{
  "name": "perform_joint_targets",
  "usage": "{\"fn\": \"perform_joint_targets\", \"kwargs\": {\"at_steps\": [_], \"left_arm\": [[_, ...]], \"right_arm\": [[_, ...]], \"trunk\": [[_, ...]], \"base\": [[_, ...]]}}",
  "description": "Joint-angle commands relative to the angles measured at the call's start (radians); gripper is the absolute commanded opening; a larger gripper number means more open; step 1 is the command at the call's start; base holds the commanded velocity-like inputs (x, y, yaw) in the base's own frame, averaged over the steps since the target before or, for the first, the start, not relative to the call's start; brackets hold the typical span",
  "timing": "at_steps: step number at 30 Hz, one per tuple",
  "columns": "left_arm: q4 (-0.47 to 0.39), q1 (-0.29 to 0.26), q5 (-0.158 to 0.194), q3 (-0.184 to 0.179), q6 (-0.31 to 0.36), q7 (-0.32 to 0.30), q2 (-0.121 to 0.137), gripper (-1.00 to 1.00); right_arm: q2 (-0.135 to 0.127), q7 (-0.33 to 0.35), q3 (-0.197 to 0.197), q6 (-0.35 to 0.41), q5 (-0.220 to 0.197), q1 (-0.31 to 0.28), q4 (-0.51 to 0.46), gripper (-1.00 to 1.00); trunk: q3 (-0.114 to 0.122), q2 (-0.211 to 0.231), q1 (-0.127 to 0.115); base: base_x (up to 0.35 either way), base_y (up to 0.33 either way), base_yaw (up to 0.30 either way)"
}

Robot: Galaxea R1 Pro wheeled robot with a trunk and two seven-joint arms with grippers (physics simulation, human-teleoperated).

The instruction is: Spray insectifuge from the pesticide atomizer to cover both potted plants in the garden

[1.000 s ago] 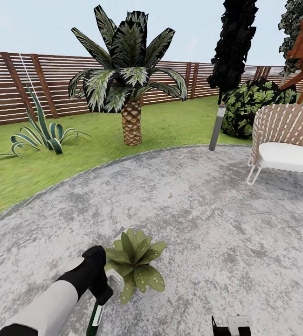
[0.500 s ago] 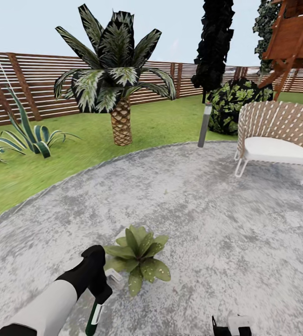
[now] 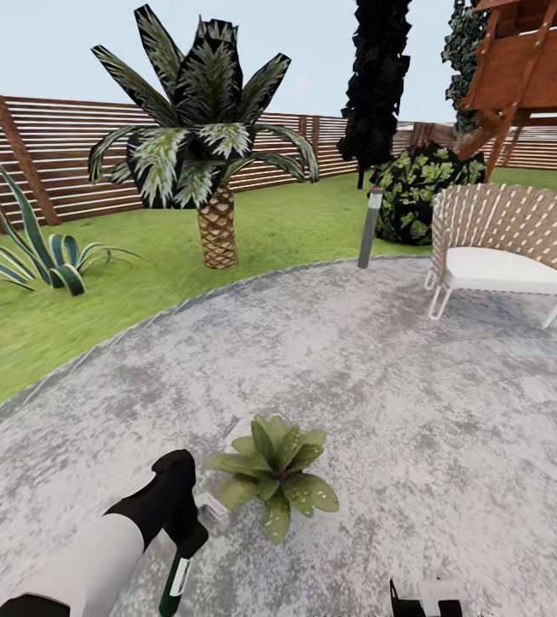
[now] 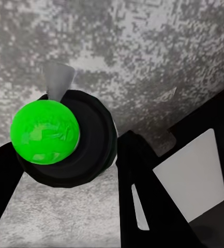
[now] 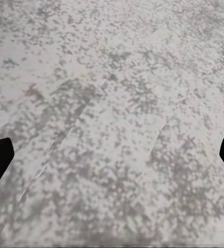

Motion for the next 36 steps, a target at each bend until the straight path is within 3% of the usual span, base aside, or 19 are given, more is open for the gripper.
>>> {"fn": "perform_joint_targets", "kwargs": {"at_steps": [1,14,25,36], "left_arm": [[-0.003,-0.001,-0.009,-0.001,0.007,-0.01,0.0,-1.0],[-0.005,-0.018,-0.01,-0.002,0.009,-0.014,-0.004,-1.0],[-0.005,-0.049,-0.015,-0.006,0.012,-0.019,-0.03,-1.0],[-0.002,-0.044,-0.02,-0.008,0.009,-0.023,-0.032,-1.0]], "right_arm": [[0.0,-0.006,-0.004,-0.003,0.01,-0.001,0.002,1.0],[-0.001,-0.006,-0.005,-0.003,0.01,-0.001,0.002,1.0],[-0.002,-0.006,-0.006,-0.003,0.01,-0.001,0.001,1.0],[-0.002,-0.006,-0.005,-0.003,0.006,-0.001,0.001,1.0]], "trunk": [[-0.001,0.0,0.0],[-0.001,0.0,0.0],[-0.001,0.0,0.0],[0.0,0.0,0.0]], "base": [[0.0,0.311,-0.294],[0.0,0.31,-0.299],[0.0,0.246,-0.3],[0.05,0.07,-0.046]]}}
